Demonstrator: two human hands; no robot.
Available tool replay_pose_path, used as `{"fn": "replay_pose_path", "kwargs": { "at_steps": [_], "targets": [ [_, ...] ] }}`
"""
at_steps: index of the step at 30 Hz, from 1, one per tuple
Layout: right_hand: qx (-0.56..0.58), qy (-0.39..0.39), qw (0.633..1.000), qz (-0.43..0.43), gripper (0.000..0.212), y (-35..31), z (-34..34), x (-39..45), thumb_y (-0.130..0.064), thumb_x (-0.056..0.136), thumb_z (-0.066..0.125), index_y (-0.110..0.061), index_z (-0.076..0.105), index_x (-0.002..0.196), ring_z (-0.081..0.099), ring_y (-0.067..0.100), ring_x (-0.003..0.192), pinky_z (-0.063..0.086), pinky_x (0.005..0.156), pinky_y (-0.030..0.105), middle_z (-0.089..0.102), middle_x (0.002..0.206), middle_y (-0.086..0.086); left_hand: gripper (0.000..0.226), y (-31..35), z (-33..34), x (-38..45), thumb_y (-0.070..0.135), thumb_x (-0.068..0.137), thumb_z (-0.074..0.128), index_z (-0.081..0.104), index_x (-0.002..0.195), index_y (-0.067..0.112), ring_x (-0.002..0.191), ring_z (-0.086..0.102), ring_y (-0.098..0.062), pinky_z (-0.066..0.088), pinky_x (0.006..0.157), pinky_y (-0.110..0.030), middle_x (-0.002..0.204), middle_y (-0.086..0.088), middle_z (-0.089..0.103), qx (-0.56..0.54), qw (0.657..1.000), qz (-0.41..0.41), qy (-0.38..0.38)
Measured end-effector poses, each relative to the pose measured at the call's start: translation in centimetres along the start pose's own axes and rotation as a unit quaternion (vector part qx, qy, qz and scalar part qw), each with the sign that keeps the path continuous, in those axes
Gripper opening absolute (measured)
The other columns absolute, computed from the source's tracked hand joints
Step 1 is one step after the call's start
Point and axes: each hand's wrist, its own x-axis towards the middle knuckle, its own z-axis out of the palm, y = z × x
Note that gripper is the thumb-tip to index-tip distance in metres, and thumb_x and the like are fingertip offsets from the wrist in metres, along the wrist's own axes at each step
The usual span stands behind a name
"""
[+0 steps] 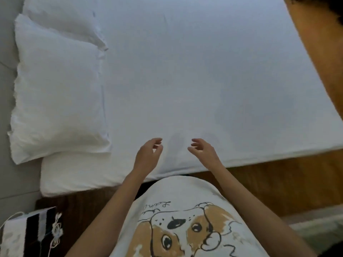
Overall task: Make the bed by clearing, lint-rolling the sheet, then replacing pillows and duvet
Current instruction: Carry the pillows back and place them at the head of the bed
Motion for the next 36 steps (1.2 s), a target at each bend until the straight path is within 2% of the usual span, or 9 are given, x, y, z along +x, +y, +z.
{"fn": "replay_pose_path", "kwargs": {
  "at_steps": [9,15,19,22,24,27,30,33,36],
  "targets": [
    [0.123,0.157,0.975,0.095,0.034,10.9,-2.8,-15.4,-0.033,0.090,0.064,-0.022,0.059,0.122,0.061,0.005,0.101,0.051,0.087,0.023,0.066,0.106,-0.009,0.026,1.5,8.2,-7.9,0.017,0.098,0.055,0.061,0.124,0.015,0.098,0.060,-0.006,0.039,0.073,-0.002,0.115,0.002,0.066,0.009,0.984,0.046,-0.170],
    [0.198,0.238,0.947,0.088,0.033,15.3,-7.2,-20.3,-0.029,0.091,0.064,-0.022,0.058,0.123,0.060,0.005,0.102,0.050,0.081,0.017,0.065,0.108,-0.008,0.019,6.2,14.2,-10.0,0.018,0.098,0.054,0.062,0.114,0.026,0.095,0.059,0.008,0.042,0.074,-0.003,0.108,0.012,0.066,0.038,0.968,0.109,-0.221],
    [0.225,0.288,0.927,0.087,0.036,19.5,-12.1,-22.8,-0.033,0.092,0.062,-0.026,0.056,0.126,0.058,0.003,0.105,0.050,0.088,0.020,0.063,0.113,-0.011,0.019,10.7,20.4,-11.0,0.021,0.099,0.053,0.062,0.114,0.030,0.094,0.056,0.015,0.043,0.073,-0.004,0.105,0.022,0.063,0.085,0.953,0.141,-0.254],
    [0.249,0.327,0.907,0.089,0.031,23.5,-17.6,-24.4,-0.034,0.092,0.061,-0.030,0.056,0.123,0.058,0.002,0.106,0.050,0.089,0.021,0.063,0.113,-0.012,0.019,14.9,26.8,-11.0,0.022,0.099,0.053,0.062,0.113,0.030,0.091,0.058,0.012,0.050,0.084,-0.018,0.105,0.022,0.063,0.125,0.942,0.151,-0.274],
    [0.268,0.348,0.893,0.094,0.028,26.3,-21.8,-25.6,-0.032,0.093,0.061,-0.031,0.056,0.121,0.058,0.003,0.106,0.051,0.089,0.022,0.063,0.113,-0.011,0.019,18.1,31.5,-11.2,0.020,0.099,0.052,0.061,0.114,0.029,0.093,0.059,0.004,0.051,0.087,-0.025,0.108,0.014,0.065,0.148,0.931,0.163,-0.292],
    [0.278,0.380,0.875,0.113,0.029,30.5,-28.4,-27.5,-0.031,0.094,0.059,-0.027,0.057,0.122,0.058,0.004,0.106,0.049,0.083,0.017,0.063,0.113,-0.010,0.023,23.5,38.7,-11.7,0.019,0.099,0.054,0.062,0.120,0.021,0.099,0.061,-0.010,0.046,0.079,-0.018,0.114,0.004,0.066,0.154,0.919,0.178,-0.315],
    [0.286,0.404,0.859,0.132,0.030,34.1,-34.4,-29.0,-0.033,0.094,0.058,-0.027,0.056,0.124,0.057,0.003,0.107,0.046,0.081,0.015,0.062,0.114,-0.011,0.026,29.2,45.2,-12.3,0.021,0.098,0.054,0.061,0.123,0.019,0.101,0.061,-0.013,0.044,0.075,-0.014,0.114,0.004,0.064,0.149,0.911,0.191,-0.334],
    [0.308,0.418,0.840,0.156,0.033,37.4,-39.1,-29.7,-0.038,0.095,0.056,-0.028,0.054,0.126,0.055,0.001,0.107,0.046,0.083,0.018,0.060,0.115,-0.012,0.025,33.9,50.7,-12.4,0.019,0.097,0.056,0.061,0.122,0.018,0.100,0.062,-0.012,0.042,0.074,-0.011,0.112,0.004,0.064,0.147,0.902,0.205,-0.351],
    [0.333,0.404,0.829,0.194,0.038,40.7,-42.9,-29.2,-0.043,0.094,0.055,-0.029,0.052,0.129,0.054,0.005,0.110,0.047,0.088,0.024,0.057,0.117,-0.013,0.023,37.2,55.7,-11.4,0.017,0.097,0.056,0.061,0.120,0.020,0.093,0.060,-0.001,0.040,0.070,-0.006,0.108,0.007,0.064,0.158,0.893,0.201,-0.370]
  ]
}}
